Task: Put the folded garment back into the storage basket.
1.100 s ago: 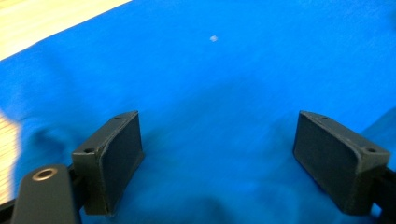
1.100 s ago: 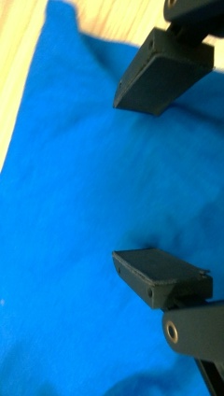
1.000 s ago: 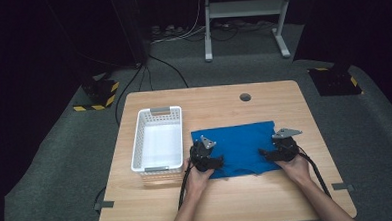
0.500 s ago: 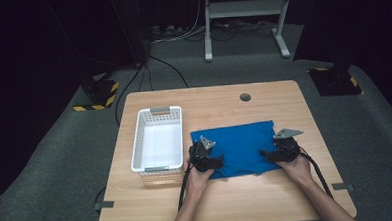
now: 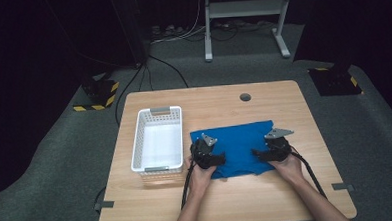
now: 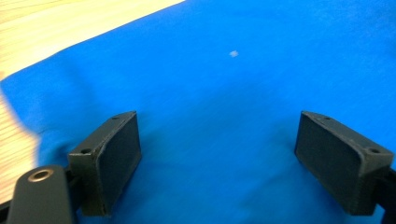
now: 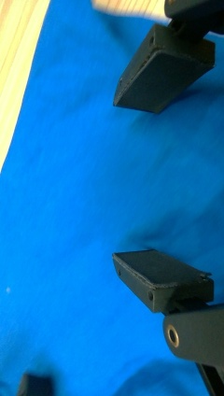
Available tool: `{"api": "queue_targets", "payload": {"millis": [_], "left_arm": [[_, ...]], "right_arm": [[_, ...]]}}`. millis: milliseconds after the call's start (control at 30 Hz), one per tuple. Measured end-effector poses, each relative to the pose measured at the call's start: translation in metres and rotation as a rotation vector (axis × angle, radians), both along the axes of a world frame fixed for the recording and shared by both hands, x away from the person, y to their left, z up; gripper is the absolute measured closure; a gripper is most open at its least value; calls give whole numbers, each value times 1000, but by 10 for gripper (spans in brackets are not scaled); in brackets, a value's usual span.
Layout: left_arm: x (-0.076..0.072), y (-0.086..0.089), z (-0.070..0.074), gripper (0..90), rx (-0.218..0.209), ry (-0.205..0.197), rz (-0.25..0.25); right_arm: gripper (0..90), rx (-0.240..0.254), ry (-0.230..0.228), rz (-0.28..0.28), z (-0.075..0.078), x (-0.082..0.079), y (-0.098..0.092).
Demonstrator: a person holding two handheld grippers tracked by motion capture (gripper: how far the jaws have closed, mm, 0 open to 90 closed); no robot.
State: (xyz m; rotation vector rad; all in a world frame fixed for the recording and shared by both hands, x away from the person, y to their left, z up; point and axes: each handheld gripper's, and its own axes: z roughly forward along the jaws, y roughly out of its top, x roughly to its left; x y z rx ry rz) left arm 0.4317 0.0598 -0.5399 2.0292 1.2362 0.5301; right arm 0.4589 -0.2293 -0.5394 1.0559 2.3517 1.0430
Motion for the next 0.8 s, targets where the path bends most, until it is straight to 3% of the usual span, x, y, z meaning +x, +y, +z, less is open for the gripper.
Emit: {"api": "queue_targets", "payload": {"millis": [167,267,367,533,567,600,633,767,800], "left_arm": [[-1,-1,7,131,-52,1,0],[4,-12,15,128,-60,-15,-16],[12,-20,17,120,-50,-7,-20],[22,-16,5,114,-23,64,19],[20,-14,4,113,-19,49,22],[18,-12,3,133,-5,39,26],[16,-10,2,133,9,25,18],[9,-6,6,144,3,29,7],[8,-6,7,141,-8,9,7]], "right_arm": [[208,-10,-8,-50,3,0,-15],[215,0,-54,-39,10,-3,-9],[215,22,-59,-11,16,0,4],[213,-34,-29,3,7,9,19],[201,-47,-12,0,3,11,18],[206,-5,11,-7,1,13,13],[197,-9,10,-17,1,13,8],[196,-14,18,-31,2,11,-3],[205,-24,20,-40,4,10,-2]]}}
